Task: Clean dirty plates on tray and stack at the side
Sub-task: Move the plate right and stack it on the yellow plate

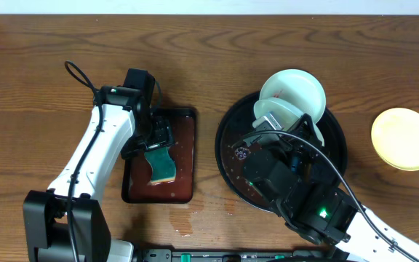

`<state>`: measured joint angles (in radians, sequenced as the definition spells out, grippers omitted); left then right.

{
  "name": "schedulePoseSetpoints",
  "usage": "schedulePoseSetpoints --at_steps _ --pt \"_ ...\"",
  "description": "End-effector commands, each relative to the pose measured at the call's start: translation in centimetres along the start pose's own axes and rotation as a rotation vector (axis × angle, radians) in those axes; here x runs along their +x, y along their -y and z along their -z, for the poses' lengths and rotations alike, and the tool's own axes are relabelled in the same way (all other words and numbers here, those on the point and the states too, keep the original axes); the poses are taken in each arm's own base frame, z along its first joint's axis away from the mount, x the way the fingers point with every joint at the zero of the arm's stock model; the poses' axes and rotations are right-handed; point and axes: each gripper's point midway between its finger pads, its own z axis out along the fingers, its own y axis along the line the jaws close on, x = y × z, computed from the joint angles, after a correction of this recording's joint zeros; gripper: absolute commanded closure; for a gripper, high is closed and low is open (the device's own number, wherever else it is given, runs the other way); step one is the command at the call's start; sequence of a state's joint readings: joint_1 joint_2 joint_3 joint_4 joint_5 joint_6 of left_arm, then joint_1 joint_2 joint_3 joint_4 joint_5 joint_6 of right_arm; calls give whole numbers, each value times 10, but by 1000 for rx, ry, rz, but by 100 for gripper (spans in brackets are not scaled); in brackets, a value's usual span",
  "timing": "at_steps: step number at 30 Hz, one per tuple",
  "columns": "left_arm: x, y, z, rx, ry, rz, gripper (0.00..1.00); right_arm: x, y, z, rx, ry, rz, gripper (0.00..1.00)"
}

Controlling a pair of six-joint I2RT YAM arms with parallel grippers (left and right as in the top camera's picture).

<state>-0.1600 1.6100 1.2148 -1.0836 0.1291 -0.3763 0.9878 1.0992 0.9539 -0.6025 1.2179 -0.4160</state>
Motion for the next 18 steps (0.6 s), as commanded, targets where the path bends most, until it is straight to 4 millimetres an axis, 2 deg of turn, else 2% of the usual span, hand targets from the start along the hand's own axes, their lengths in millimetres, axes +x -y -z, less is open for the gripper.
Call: schedulePoseSetpoints --at_steps 1,5,8,11,18 --pt "-2 1 6 10 17 -5 17 -10 -3 4 -57 38 -64 99" --pt "-2 1 6 10 17 -5 17 -3 0 1 -39 13 -44 99" --pt "-2 1 6 10 17 -5 17 -3 -8 1 -79 18 -24 99" --pt "-2 1 6 10 17 -5 17 2 -4 -2 -60 -5 -33 99" --pt "-2 1 6 10 17 -5 17 -1 -10 -2 -94 9 -41 99"
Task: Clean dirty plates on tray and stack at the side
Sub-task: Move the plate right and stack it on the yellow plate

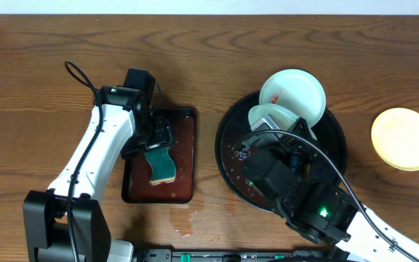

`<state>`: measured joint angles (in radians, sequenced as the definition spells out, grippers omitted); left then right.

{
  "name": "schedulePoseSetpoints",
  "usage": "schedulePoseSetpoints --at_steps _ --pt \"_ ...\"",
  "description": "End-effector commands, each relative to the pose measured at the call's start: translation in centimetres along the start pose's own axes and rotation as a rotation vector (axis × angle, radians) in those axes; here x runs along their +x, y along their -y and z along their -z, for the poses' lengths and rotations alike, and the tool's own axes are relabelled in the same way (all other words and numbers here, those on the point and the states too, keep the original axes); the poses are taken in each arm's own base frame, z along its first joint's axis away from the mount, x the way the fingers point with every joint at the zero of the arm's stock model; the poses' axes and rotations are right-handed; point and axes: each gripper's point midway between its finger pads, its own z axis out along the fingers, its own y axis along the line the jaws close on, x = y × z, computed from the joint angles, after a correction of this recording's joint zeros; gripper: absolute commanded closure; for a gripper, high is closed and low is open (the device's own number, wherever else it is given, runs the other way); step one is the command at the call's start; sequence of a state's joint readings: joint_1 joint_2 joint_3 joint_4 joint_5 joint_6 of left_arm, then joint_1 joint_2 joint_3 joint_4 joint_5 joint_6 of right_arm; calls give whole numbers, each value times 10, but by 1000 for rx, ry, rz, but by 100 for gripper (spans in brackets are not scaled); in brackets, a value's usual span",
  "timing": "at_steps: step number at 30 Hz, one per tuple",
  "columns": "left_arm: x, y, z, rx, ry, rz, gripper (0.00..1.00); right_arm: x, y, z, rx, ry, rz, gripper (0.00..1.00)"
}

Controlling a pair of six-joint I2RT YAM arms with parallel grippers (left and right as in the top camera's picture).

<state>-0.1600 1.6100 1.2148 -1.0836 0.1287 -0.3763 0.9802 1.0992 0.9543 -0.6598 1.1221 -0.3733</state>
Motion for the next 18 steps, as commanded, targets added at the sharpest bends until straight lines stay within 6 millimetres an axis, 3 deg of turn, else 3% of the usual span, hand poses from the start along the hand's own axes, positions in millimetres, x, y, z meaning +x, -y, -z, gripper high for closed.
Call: schedulePoseSetpoints --at_steps 1,3,6,9,12,15,18 --pt "-2 1 6 10 17 -5 17 -1 9 -1 8 -6 -32 99" --pt "-2 1 6 10 17 -5 17 4 17 -4 48 -31 -75 99" --pt "-2 1 6 10 17 -5 17 -2 -1 -6 -65 2 -73 99" --pt "-2 1 6 10 17 -5 17 5 5 -9 -32 -30 -60 99" --pt "-2 1 6 10 17 -5 17 5 -2 -10 -72 -25 -62 99" --pt "-2 1 6 10 17 -5 17 12 15 -12 44 -70 -101 99" --pt "-2 1 6 10 17 -5 17 6 -5 -12 -74 -35 -38 99"
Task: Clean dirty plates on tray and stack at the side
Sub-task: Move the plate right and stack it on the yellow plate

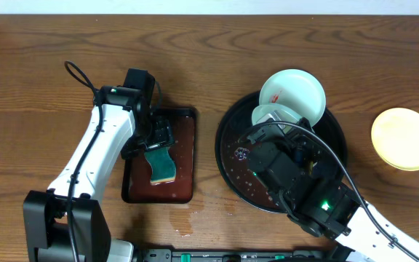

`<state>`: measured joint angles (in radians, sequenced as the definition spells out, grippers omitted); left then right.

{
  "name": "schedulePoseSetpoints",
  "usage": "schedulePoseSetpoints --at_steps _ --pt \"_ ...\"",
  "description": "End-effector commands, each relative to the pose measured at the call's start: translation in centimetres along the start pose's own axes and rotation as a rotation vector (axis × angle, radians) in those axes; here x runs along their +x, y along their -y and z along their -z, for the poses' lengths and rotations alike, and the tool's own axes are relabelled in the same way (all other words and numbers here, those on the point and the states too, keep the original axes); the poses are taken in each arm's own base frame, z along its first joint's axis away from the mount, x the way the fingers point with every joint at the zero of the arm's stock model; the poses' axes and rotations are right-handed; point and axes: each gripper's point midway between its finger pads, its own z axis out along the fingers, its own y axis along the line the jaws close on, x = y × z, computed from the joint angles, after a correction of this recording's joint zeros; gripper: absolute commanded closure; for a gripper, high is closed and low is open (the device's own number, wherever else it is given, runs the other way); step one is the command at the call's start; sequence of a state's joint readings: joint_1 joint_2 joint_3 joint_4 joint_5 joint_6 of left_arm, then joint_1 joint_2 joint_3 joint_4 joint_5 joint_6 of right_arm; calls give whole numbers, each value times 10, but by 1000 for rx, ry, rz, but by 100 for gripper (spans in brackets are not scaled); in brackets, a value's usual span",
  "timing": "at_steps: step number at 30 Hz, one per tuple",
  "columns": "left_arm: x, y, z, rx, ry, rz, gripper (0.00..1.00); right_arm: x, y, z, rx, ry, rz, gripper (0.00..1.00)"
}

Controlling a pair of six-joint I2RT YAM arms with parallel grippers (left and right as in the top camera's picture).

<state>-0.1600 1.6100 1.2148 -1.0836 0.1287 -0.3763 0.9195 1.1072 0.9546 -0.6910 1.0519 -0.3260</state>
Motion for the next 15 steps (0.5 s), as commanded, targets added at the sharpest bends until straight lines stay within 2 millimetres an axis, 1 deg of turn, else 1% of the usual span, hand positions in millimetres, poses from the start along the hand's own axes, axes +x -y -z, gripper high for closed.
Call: schedulePoseSetpoints --at_steps 1,3,6,8,10,13,14,15 --pt "-2 1 6 10 17 -5 17 -2 4 0 -7 -3 2 99" --pt "-2 1 6 10 17 -5 17 -1 13 -2 41 -18 -39 99" --pt "-2 1 6 10 17 -5 16 -4 -2 -2 -46 6 -23 99" --pt "-2 1 6 10 17 -5 17 -1 0 -4 -38 -7 -65 99" --pt "-2 1 6 10 17 -5 17 4 6 -9 -22 -33 -216 99" --pt "-2 1 6 10 17 -5 17 28 12 -28 -26 -131 -519 99" --pt "-2 1 6 10 17 -5 17 38 12 -38 -51 -174 -622 99" --pt "-2 1 6 10 17 -5 17 45 12 -45 -78 -204 -687 99"
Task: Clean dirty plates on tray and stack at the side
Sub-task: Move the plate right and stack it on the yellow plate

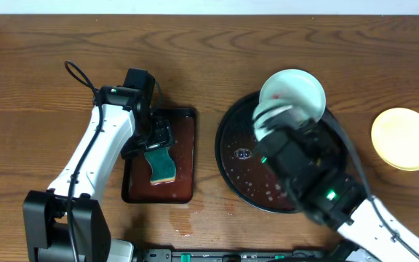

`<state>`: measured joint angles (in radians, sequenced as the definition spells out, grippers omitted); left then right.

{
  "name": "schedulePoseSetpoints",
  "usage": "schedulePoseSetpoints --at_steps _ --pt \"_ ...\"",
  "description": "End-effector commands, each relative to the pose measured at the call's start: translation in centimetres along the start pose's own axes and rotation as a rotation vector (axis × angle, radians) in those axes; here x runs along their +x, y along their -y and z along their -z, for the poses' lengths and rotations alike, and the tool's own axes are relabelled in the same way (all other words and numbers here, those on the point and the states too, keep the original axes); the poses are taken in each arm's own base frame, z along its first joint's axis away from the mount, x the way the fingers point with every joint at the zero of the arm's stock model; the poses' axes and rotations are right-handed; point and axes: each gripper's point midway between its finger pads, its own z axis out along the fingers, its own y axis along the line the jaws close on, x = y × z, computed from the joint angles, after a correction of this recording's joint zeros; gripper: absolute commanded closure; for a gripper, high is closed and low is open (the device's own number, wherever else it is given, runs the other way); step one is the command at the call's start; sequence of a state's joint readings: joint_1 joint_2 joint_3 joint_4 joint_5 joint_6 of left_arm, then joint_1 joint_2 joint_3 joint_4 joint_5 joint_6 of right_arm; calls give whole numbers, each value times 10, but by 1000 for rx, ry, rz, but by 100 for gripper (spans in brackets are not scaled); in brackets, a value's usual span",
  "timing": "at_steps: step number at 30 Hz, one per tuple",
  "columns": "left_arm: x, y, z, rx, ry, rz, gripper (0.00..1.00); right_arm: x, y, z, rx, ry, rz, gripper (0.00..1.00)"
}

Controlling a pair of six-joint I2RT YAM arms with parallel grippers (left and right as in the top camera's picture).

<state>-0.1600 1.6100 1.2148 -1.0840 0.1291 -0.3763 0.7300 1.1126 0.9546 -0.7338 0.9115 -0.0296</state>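
Note:
A round black tray (231, 156), wet with droplets, sits right of centre. A pale green plate (297, 91) with a red smear leans over its far rim. A second pale plate (266, 115) lies just in front of it, partly under my right arm. My right gripper (271, 131) is at this second plate; the wrist hides its fingers. A green and tan sponge (163, 167) lies in the dark rectangular tray (184, 156) on the left. My left gripper (156, 140) is shut on the sponge's far end.
A yellow plate (404, 138) lies alone on the wooden table at the far right. A small wet patch (184, 222) marks the table in front of the rectangular tray. My right arm's body covers the near right part of the round tray.
My right arm has swung to the right and farther back over the round tray, uncovering the tray's wet left half. The left arm and the sponge have not moved.
My left gripper held the sponge in the rectangular tray throughout. My right arm covered the near middle of the round tray, its wrist at the smaller pale plate. That plate stood slightly farther left at each moment. The arm now sits over the tray's right side.

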Motion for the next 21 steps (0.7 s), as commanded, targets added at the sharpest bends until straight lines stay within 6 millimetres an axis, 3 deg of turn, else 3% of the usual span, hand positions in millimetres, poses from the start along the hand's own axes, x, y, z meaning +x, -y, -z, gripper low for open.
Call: schedulePoseSetpoints --at_steps 1,5,8,15,21 --pt "-3 1 6 10 17 -5 17 14 13 -27 -90 -109 -433 99" --pt "-3 1 6 10 17 -5 17 43 33 -62 -276 -240 -714 99" --pt "-3 1 6 10 17 -5 17 73 64 -80 -319 -302 -917 99" --pt "-3 1 6 10 17 -5 17 180 143 -108 -77 -467 -1269 99" --pt "-3 1 6 10 17 -5 16 252 166 -125 59 -584 -1441 99"
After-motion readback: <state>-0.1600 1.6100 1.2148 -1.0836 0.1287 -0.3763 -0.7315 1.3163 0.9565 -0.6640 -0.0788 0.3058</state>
